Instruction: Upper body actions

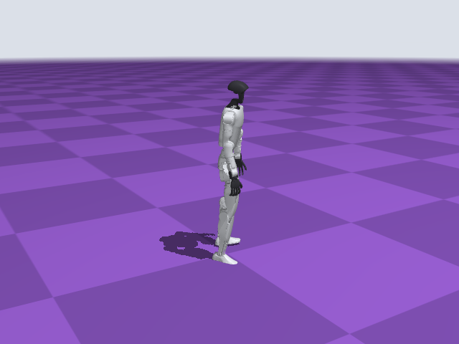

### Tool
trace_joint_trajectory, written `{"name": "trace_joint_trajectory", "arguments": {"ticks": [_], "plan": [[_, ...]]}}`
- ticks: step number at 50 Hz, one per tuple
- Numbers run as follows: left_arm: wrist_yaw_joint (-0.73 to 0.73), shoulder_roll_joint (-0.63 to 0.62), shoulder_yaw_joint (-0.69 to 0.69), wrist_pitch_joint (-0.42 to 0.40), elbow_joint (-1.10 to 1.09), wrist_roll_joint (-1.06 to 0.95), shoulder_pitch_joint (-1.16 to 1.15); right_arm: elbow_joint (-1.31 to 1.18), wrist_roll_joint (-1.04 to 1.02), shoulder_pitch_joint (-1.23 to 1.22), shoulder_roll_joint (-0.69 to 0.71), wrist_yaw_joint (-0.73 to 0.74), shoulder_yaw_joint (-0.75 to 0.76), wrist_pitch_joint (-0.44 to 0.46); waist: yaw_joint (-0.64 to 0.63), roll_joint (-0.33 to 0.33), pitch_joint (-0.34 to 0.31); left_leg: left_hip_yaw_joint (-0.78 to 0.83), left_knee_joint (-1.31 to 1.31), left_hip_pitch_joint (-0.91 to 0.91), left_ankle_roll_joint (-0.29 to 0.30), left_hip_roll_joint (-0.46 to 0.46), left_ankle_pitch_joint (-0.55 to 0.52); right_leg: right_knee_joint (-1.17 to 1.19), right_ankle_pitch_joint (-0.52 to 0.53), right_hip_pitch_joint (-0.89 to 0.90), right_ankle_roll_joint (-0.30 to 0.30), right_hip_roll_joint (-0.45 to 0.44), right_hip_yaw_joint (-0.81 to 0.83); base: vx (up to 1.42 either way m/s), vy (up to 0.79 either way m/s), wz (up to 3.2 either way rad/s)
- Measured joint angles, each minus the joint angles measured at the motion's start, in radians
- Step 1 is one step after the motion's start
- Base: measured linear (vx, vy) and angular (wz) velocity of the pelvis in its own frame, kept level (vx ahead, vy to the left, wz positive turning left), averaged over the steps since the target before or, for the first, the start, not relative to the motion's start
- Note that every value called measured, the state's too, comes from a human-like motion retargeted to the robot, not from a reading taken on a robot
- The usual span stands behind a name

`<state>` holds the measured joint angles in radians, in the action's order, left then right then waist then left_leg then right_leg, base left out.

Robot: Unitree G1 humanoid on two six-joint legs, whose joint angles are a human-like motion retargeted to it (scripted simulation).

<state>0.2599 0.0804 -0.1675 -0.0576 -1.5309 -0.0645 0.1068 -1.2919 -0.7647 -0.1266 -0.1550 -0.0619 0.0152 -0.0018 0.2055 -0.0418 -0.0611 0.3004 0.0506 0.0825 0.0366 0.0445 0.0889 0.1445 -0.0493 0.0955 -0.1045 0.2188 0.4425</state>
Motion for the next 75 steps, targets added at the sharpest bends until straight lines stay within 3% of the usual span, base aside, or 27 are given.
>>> {"name": "trace_joint_trajectory", "arguments": {"ticks": [5, 9, 12, 18, 25, 33, 37, 42, 46, 49, 52, 54, 58, 65, 75], "plan": [[0.025, 0.016, 0.033, -0.010, -0.017, -0.003, 0.064, 0.011, 0.053, -0.031, 0.008, 0.038, 0.000, -0.017, 0.007, 0.005, -0.056, -0.005, 0.117, 0.075, 0.024, 0.040, 0.036, 0.124, -0.077, 0.051, 0.013, 0.023, 0.007, -0.11, 0.05, 0.30], [-0.009, 0.031, 0.114, 0.009, 0.023, 0.009, 0.130, 0.030, 0.088, -0.056, -0.007, 0.042, 0.022, -0.034, -0.024, 0.010, -0.085, -0.079, 0.351, 0.226, 0.051, 0.066, 0.139, 0.285, -0.158, 0.136, 0.009, 0.084, 0.020, -0.17, 0.00, 0.45], [-0.009, 0.031, 0.166, 0.012, 0.091, 0.023, 0.133, 0.031, 0.066, -0.071, -0.037, 0.041, 0.016, -0.036, -0.089, 0.029, -0.080, -0.066, 0.510, 0.308, 0.063, 0.085, 0.221, 0.465, -0.247, 0.246, 0.018, 0.123, -0.047, 0.00, 0.01, -0.47], [-0.003, 0.054, 0.150, 0.008, 0.178, 0.045, 0.123, 0.017, -0.010, -0.134, -0.064, 0.030, -0.033, -0.021, -0.049, 0.020, -0.074, -0.115, 0.802, 0.455, 0.087, 0.104, 0.362, 0.744, -0.400, 0.388, 0.032, 0.150, -0.114, 0.06, 0.07, -0.23], [-0.029, 0.059, 0.126, 0.008, 0.137, 0.019, 0.135, 0.025, 0.027, -0.141, -0.064, 0.042, -0.009, -0.006, -0.058, 0.030, -0.083, -0.125, 0.908, 0.485, 0.098, 0.108, 0.414, 0.858, -0.467, 0.422, 0.045, 0.165, -0.133, 0.05, -0.01, -0.01], [-0.039, 0.057, 0.083, 0.014, 0.101, 0.010, 0.087, 0.031, 0.010, -0.088, -0.055, 0.029, -0.003, 0.005, -0.062, 0.026, -0.062, -0.106, 0.717, 0.386, 0.084, 0.102, 0.338, 0.670, -0.375, 0.323, 0.034, 0.135, -0.095, 0.00, 0.00, 0.00], [-0.080, 0.051, 0.040, 0.030, 0.079, 0.030, 0.059, 0.036, 0.007, -0.029, -0.037, 0.013, 0.013, 0.010, -0.068, 0.024, -0.059, -0.077, 0.473, 0.258, 0.063, 0.088, 0.228, 0.440, -0.252, 0.208, 0.027, 0.088, -0.058, 0.00, 0.00, 0.00], [-0.252, 0.043, -0.026, 0.066, 0.060, 0.034, 0.011, 0.008, 0.001, 0.035, -0.026, -0.008, 0.017, -0.013, -0.066, 0.024, -0.048, -0.028, 0.179, 0.097, 0.044, 0.060, 0.089, 0.123, -0.088, 0.048, 0.002, 0.027, -0.014, 0.02, -0.01, 0.04], [-0.380, 0.054, -0.028, 0.118, 0.019, 0.051, -0.035, -0.032, -0.073, 0.097, -0.036, -0.009, 0.016, -0.022, -0.057, 0.024, 0.002, -0.012, 0.019, 0.008, 0.024, 0.019, 0.024, -0.058, -0.002, -0.044, -0.017, -0.002, 0.013, 0.12, -0.04, 0.15], [-0.386, 0.054, -0.045, 0.147, -0.023, 0.092, -0.055, -0.089, -0.158, 0.126, -0.038, 0.020, 0.030, 0.013, -0.040, 0.017, 0.053, 0.025, -0.053, -0.035, 0.018, 0.000, 0.003, -0.151, 0.038, -0.090, -0.027, -0.029, 0.070, 0.18, -0.03, 0.15], [-0.338, 0.040, -0.076, 0.156, -0.051, 0.107, -0.073, -0.174, -0.182, 0.136, -0.035, 0.074, 0.063, 0.082, -0.021, 0.019, 0.097, -0.045, -0.032, -0.010, 0.011, -0.011, 0.015, -0.142, 0.026, -0.079, -0.025, -0.024, 0.047, 0.14, 0.01, 0.13], [-0.298, 0.023, -0.093, 0.145, -0.056, 0.085, -0.073, -0.219, -0.120, 0.136, -0.032, 0.114, 0.100, 0.102, -0.032, 0.020, 0.085, -0.035, -0.022, -0.021, 0.007, -0.010, 0.021, -0.120, 0.017, -0.084, -0.022, -0.023, 0.041, -0.02, 0.03, -0.08], [-0.269, -0.002, -0.106, 0.087, -0.023, 0.011, -0.071, -0.233, 0.081, 0.139, -0.030, 0.150, 0.148, 0.019, -0.057, 0.036, 0.013, -0.021, -0.020, -0.087, 0.001, -0.015, 0.032, -0.096, 0.004, -0.136, -0.012, -0.025, 0.043, -0.06, 0.07, -0.21], [-0.270, -0.013, -0.085, 0.092, -0.022, 0.041, -0.084, -0.146, 0.113, 0.180, -0.035, 0.086, 0.214, -0.005, -0.058, 0.029, 0.064, -0.042, -0.034, -0.089, -0.025, -0.048, 0.035, -0.091, 0.046, -0.132, -0.013, -0.008, 0.051, 0.01, 0.10, 0.08], [-0.279, -0.034, -0.072, 0.097, -0.026, 0.009, -0.031, -0.016, 0.086, 0.134, -0.044, 0.017, 0.197, 0.007, -0.050, 0.019, 0.011, -0.045, -0.043, -0.105, -0.075, -0.092, 0.032, -0.061, 0.155, -0.107, 0.017, 0.032, 0.030, -0.15, 0.19, -0.11]]}}
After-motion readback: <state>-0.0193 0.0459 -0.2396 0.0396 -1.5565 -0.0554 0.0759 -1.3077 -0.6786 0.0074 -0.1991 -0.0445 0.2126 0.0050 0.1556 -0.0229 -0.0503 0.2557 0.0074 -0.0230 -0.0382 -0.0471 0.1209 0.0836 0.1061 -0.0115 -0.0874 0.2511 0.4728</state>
